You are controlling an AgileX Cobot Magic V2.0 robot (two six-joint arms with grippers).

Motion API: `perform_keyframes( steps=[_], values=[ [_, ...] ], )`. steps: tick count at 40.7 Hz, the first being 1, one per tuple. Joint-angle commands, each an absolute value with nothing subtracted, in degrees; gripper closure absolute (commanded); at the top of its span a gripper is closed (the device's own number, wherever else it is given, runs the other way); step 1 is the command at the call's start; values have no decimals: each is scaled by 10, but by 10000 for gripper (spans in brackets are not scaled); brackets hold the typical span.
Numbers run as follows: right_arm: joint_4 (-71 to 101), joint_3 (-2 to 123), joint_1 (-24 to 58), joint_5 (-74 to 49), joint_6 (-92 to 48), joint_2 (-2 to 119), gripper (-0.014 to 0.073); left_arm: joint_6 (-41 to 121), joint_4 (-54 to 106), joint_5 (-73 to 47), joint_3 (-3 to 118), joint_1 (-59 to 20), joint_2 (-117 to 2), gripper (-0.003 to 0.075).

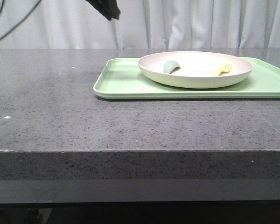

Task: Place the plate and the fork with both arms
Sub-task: 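Release the plate and raise the left gripper away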

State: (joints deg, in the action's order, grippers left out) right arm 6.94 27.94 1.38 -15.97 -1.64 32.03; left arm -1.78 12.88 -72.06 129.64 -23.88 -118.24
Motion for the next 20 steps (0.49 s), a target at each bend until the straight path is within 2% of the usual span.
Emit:
perform_keyframes(
  steps=[1, 10, 20],
  values=[
    [69, 301, 15, -111, -19, 324, 14, -13, 112, -672, 1274, -237, -1097, 738],
    [69, 301, 15, -118, -19, 324, 14, -13, 69, -564, 1092, -231, -962, 738],
    [69, 301, 15, -114, -19, 324, 14, 0, 53, -316, 756, -219, -747, 738]
  ],
)
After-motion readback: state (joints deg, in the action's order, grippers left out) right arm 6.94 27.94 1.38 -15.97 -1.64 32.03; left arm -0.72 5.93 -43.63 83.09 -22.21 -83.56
